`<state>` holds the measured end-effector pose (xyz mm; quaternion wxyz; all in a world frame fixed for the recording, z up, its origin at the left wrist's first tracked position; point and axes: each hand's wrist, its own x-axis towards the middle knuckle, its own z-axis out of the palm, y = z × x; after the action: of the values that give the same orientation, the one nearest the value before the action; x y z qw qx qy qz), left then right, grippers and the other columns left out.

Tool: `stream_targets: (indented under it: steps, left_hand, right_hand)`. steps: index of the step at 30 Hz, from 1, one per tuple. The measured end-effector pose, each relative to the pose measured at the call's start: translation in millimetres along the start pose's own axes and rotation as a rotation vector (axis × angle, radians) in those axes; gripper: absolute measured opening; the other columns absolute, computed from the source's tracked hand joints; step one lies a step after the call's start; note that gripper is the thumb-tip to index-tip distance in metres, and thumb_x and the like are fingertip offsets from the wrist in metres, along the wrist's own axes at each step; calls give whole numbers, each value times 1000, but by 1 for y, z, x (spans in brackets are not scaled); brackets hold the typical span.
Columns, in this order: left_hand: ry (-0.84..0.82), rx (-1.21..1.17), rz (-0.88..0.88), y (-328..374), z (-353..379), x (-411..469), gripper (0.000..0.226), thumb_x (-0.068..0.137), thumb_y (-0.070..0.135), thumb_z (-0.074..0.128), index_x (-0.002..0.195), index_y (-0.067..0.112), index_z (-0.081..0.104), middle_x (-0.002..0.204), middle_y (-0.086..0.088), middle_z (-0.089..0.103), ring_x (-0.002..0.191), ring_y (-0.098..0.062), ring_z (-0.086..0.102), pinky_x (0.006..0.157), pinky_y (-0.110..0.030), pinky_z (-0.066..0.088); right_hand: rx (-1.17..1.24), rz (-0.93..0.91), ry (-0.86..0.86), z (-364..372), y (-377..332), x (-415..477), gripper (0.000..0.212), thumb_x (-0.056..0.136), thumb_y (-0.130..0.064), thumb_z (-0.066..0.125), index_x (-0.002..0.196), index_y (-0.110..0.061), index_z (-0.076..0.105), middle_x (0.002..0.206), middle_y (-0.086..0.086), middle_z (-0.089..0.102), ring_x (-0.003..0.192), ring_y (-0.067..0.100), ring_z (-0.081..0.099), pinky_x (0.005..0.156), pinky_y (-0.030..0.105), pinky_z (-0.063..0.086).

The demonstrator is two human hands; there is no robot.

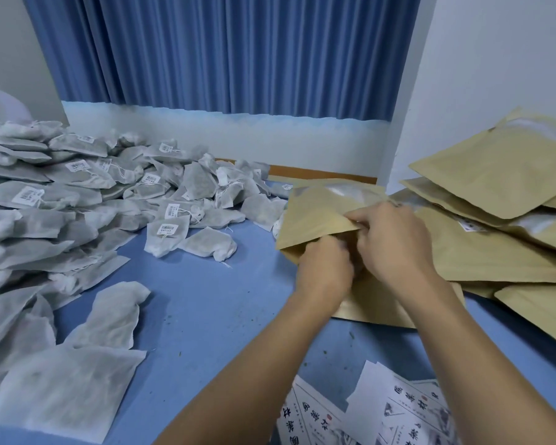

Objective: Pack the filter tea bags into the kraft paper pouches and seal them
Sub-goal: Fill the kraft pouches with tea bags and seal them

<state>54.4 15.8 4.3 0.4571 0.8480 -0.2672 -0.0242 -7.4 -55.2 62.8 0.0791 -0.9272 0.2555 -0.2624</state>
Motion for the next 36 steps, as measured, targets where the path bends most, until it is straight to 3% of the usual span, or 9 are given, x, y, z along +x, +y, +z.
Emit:
stream_targets:
  steps: [4, 7, 12, 17, 21, 25, 30, 34, 36]
  left_hand:
    - [-173, -674, -288, 7, -10, 32, 31, 105, 12, 45, 80, 31, 47, 80, 15, 44, 80, 5, 55, 79, -8, 46]
    - [-210, -733, -333, 6, -13, 40, 33, 106, 15, 43, 83, 39, 42, 90, 21, 42, 109, -10, 47, 113, -33, 39]
    - [-105, -544, 121, 13, -9, -11, 14, 97, 14, 52, 97, 26, 57, 83, 12, 56, 87, 0, 57, 73, -10, 42]
    - [420, -195, 838, -37, -10, -71, 14, 90, 4, 61, 100, 13, 66, 100, 0, 55, 90, -21, 55, 81, -25, 43]
    - [538, -753, 267, -29, -23, -87, 29, 81, 33, 77, 96, 31, 52, 90, 7, 55, 79, -11, 54, 72, -20, 43]
    - [-63, -1412, -252, -18, -39, -79, 81, 67, 69, 78, 129, 19, 60, 108, -6, 74, 100, -20, 71, 87, -46, 58]
    - [-227, -1493, -491, -21, -35, -79, 59, 93, 52, 62, 127, 3, 63, 117, -18, 72, 107, -34, 70, 88, -49, 59]
    - [-22, -1317, -484, -30, -20, -87, 22, 102, 28, 56, 115, 11, 63, 96, -12, 78, 86, -34, 76, 77, -46, 61]
    - [-88, -1208, -439, -31, -16, -93, 24, 100, 38, 59, 109, 16, 65, 93, -9, 78, 80, -32, 76, 88, -48, 57]
  right_hand:
    - [-59, -81, 9, -11, -16, -16, 35, 69, -5, 50, 84, -31, 69, 71, -2, 56, 80, 33, 55, 57, 31, 35]
    - [-87, -96, 37, -16, -18, -25, 44, 73, -5, 49, 96, -36, 70, 74, 0, 60, 75, 30, 55, 56, 31, 35]
    - [-136, -42, 168, -16, -15, -30, 48, 78, -8, 52, 108, -42, 68, 68, -1, 50, 67, 28, 47, 56, 30, 31]
    - [-130, -18, 236, -16, -14, -24, 54, 82, -6, 53, 119, -43, 65, 71, 5, 59, 66, 28, 43, 57, 30, 31]
    - [-114, 27, 255, -26, -16, -19, 51, 85, -5, 53, 120, -39, 66, 74, 7, 58, 70, 32, 50, 59, 32, 36]
    - [75, -73, 303, -30, -14, -40, 50, 85, -6, 55, 117, -41, 70, 88, 7, 74, 83, 37, 64, 69, 38, 50]
    - [71, -363, -217, -1, 6, -99, 31, 97, -36, 56, 126, -44, 65, 138, -22, 58, 132, 4, 50, 116, 38, 29]
    - [642, 99, 297, 2, 31, -127, 31, 92, -50, 63, 119, -35, 68, 122, -24, 64, 116, -8, 55, 93, 17, 44]
    - [791, 443, 205, -1, 37, -131, 39, 88, -60, 63, 115, -33, 63, 110, -16, 68, 97, -4, 63, 77, 20, 47]
